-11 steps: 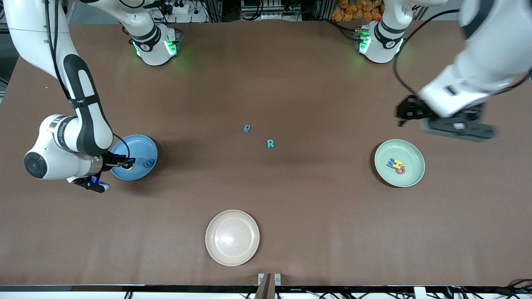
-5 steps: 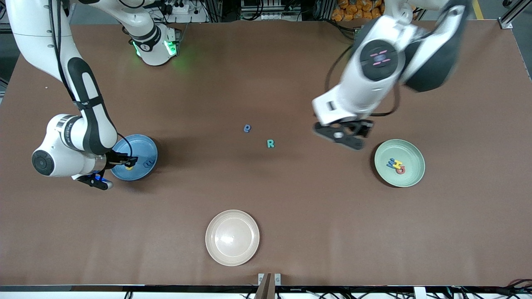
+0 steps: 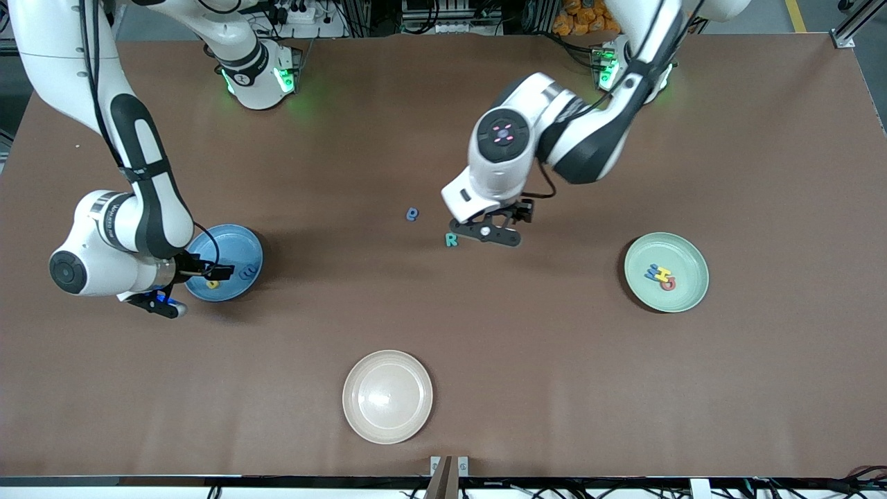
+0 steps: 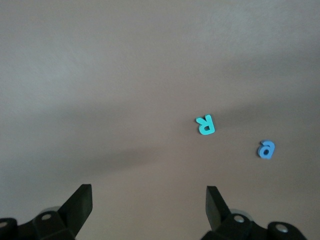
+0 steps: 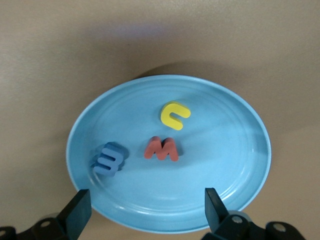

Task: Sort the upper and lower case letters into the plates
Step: 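Move the left gripper to the teal R while the right gripper withdraws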

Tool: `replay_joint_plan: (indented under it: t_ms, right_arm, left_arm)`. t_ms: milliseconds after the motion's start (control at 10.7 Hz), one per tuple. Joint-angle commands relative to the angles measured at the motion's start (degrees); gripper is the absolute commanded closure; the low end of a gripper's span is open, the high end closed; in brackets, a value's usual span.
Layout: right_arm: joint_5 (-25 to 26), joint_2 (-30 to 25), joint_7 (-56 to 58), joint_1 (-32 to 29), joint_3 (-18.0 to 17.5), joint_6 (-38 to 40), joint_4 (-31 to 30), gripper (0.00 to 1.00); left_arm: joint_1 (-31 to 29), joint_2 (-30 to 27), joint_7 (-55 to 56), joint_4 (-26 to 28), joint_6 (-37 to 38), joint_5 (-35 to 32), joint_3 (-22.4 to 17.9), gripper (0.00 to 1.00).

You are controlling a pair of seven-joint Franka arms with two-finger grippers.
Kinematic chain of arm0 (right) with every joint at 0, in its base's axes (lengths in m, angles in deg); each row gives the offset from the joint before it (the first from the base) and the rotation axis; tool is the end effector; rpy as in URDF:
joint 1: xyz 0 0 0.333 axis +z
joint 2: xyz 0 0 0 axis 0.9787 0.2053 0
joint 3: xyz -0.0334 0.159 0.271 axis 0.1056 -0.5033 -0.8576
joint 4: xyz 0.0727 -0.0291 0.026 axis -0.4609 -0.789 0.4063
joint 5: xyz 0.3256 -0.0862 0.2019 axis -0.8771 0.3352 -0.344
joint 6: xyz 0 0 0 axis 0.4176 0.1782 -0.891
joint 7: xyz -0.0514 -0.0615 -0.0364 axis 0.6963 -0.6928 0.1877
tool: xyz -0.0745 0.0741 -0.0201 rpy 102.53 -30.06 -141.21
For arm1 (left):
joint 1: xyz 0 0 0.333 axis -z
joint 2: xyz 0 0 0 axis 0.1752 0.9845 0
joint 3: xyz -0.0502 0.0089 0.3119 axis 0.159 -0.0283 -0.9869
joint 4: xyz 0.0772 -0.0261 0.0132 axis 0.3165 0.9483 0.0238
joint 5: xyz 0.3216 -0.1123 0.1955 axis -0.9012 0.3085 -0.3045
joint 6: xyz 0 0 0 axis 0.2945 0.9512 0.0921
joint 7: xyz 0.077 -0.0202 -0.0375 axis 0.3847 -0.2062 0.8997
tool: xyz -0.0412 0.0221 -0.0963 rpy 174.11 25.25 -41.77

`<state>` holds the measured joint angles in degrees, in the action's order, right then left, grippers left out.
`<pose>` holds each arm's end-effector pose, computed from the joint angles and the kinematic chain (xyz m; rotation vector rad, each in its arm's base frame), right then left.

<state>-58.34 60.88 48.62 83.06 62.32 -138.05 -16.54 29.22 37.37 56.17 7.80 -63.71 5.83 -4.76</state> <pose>0.6044 -0.0367 0.2278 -2.9682 0.4892 0.5480 0.4961 -0.4581 0.3540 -3.0976 0.2783 0.2011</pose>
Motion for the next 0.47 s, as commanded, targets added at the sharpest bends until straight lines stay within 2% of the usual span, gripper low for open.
replay_joint_plan:
  t_ms: [0, 94, 281, 374]
  right_arm:
    - [0.07, -2.59, -0.62, -0.17, -0.64, 2.73, 1.25, 0.0]
    - [0.07, -3.64, -0.71, 0.1, -0.64, 2.82, 1.25, 0.0]
    - [0.07, -4.7, -6.38, 3.24, -0.64, 2.82, 1.34, 0.0]
    - [0.15, -4.71, -9.73, 5.18, -0.64, 2.38, 1.43, 0.0]
  left_arm:
    - [4.1, 4.41, 15.14, 0.82, -6.07, 1.45, -0.56, 0.0]
    - [5.25, 6.7, 19.82, 0.82, -8.53, 1.45, -0.56, 0.0]
    - [6.48, 10.22, 21.62, 1.87, -13.97, 1.36, -0.56, 0.0]
    - [6.49, 10.33, 21.54, 4.58, -18.7, 1.28, -0.56, 0.0]
